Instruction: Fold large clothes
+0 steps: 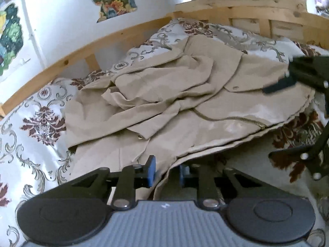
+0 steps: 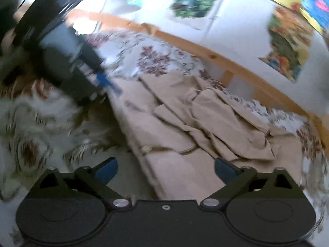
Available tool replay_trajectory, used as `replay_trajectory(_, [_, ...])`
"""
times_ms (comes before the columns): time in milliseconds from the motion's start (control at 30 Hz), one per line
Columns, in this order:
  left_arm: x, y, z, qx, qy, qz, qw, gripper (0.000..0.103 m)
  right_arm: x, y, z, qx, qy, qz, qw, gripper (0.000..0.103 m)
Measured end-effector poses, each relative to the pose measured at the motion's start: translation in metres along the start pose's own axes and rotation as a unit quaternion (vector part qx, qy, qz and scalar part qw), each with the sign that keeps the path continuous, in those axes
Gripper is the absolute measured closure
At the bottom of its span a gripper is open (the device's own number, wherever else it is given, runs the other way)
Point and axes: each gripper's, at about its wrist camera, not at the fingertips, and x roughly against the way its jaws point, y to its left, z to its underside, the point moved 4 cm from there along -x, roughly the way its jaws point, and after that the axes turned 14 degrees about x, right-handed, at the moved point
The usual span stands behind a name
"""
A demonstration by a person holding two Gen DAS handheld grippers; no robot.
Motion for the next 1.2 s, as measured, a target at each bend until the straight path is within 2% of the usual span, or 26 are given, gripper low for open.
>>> replay_trajectory(33, [-0.001,0.001,0.0,0.005,0.004,0.0,1.0,0.078,-0.003,0.001,0.002,0.009,0.013,0.007,1.0,0.022])
replay_trajectory(100, [0.0,0.004,0.005,0.002,0.008,-0.006,0.9999,0.075,-0.008,-0.003,0.009,0.017,0.046,0.027,0.998,0.046])
replay_trajectory(167, [0.002,0.007,0.011,-0.006,0.007,-0.021,0.9997,0.075,-0.01,-0.014,0.02,0.018,0.078,0.056,0.995,0.059])
replay_trajectory(233, [0.005,0.015,0.018,-0.013,0.008,-0.03,0.9994,0.064,-0.007,-0.028,0.029,0.005,0.091,0.081,0.993,0.059])
replay_trajectory(333, [0.01,0.027,0.03,-0.024,0.011,-0.057,0.998,0.065,0.002,-0.047,0.04,-0.009,0.106,0.121,0.987,0.058])
replay_trajectory(433, [0.012,0.042,0.038,-0.027,0.016,-0.091,0.9953,0.065,0.008,-0.057,0.052,0.003,0.13,0.148,0.98,0.05])
replay_trajectory(500, [0.014,0.054,0.041,-0.018,0.018,-0.105,0.9942,0.064,0.015,-0.065,0.065,0.011,0.148,0.162,0.976,0.041])
replay_trajectory(567, [0.014,0.065,0.042,-0.013,0.02,-0.137,0.9903,0.064,0.022,-0.074,0.076,-0.005,0.161,0.175,0.971,0.04])
replay_trajectory(667, [0.015,0.083,0.04,0.009,0.02,-0.159,0.987,0.065,0.034,-0.08,0.089,-0.021,0.179,0.2,0.963,0.04])
replay_trajectory(733, [0.015,0.09,0.039,0.014,0.021,-0.155,0.9876,0.067,0.039,-0.081,0.093,-0.028,0.183,0.206,0.961,0.04])
replay_trajectory(767, [0.015,0.091,0.039,0.017,0.018,-0.154,0.9877,0.069,0.039,-0.08,0.094,-0.027,0.185,0.208,0.96,0.043])
replay_trajectory(833, [0.015,0.091,0.039,0.02,0.016,-0.138,0.9901,0.087,0.039,-0.075,0.094,-0.018,0.191,0.206,0.96,0.054])
replay_trajectory(900, [0.018,0.085,0.038,0.013,-0.001,-0.133,0.9911,0.095,0.036,-0.073,0.094,-0.022,0.196,0.197,0.96,0.082])
replay_trajectory(1000, [0.026,0.083,0.036,0.035,-0.028,-0.129,0.9906,0.099,0.038,-0.073,0.089,-0.042,0.189,0.193,0.962,0.094])
replay_trajectory(1100, [0.042,0.085,0.036,0.069,-0.058,-0.129,0.9875,0.1,0.047,-0.072,0.082,-0.051,0.174,0.202,0.963,0.099])
replay_trajectory(1200, [0.07,0.085,0.04,0.08,-0.092,-0.133,0.9836,0.1,0.066,-0.071,0.073,-0.057,0.157,0.222,0.961,0.1])
